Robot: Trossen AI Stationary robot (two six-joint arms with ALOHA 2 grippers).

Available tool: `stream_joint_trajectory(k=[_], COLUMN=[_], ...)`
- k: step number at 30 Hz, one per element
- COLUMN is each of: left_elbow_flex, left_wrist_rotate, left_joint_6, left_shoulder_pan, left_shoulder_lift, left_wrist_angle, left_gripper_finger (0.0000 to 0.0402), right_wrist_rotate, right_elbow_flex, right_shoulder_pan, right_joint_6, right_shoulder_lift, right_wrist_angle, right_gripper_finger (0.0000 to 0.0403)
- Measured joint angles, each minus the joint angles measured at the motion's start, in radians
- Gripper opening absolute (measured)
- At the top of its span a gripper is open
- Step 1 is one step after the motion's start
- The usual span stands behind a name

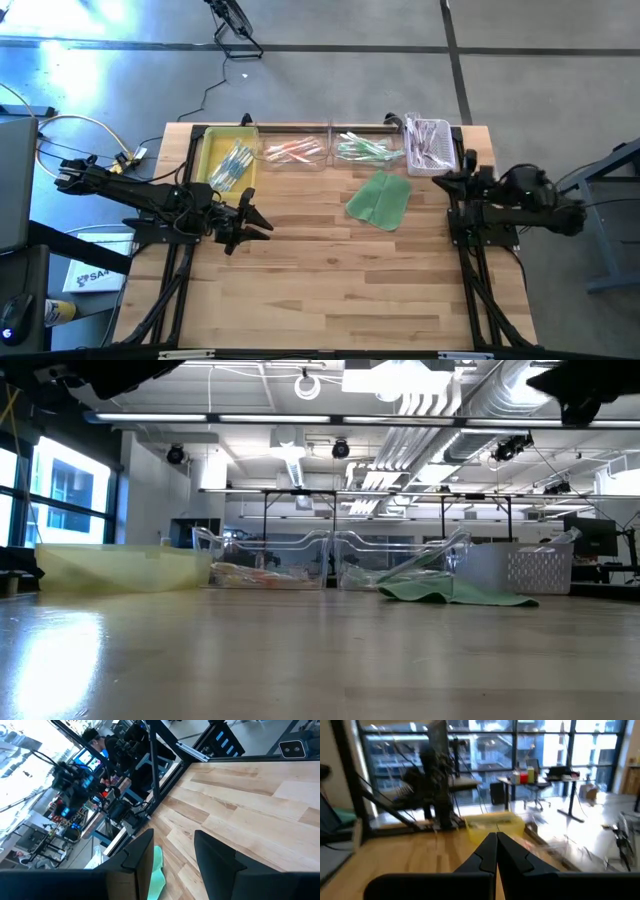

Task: Pick & Place Toothbrushes
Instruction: Return to Home Position

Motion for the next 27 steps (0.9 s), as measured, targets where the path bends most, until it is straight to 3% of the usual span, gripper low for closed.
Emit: stream_joint_trajectory(k=[13, 18, 27], left_elbow_flex=[0.000, 0.000, 0.000], left_wrist_rotate=[0.000, 0.000, 0.000], left_joint_6=[-0.004, -0.004, -0.005], left_shoulder_pan=[0.000, 0.000, 0.000], left_shoulder_lift=[0.000, 0.000, 0.000], left_wrist_angle=[0.000, 0.000, 0.000], left_gripper_finger=[0.0136, 0.0136, 0.0136], right_wrist_rotate=[-0.012, -0.097, -0.109], right_elbow_flex=[-0.301, -0.348, -0.389], right_shoulder_pan=[-0.001, -0.001, -0.001], right_joint_6=[0.072, 0.081, 0.071], right_shoulder_lift=[-0.001, -0.001, -0.001], right_wrist_angle=[0.265, 0.315, 0.332], right_gripper_finger=[0.0002, 0.0002, 0.0002])
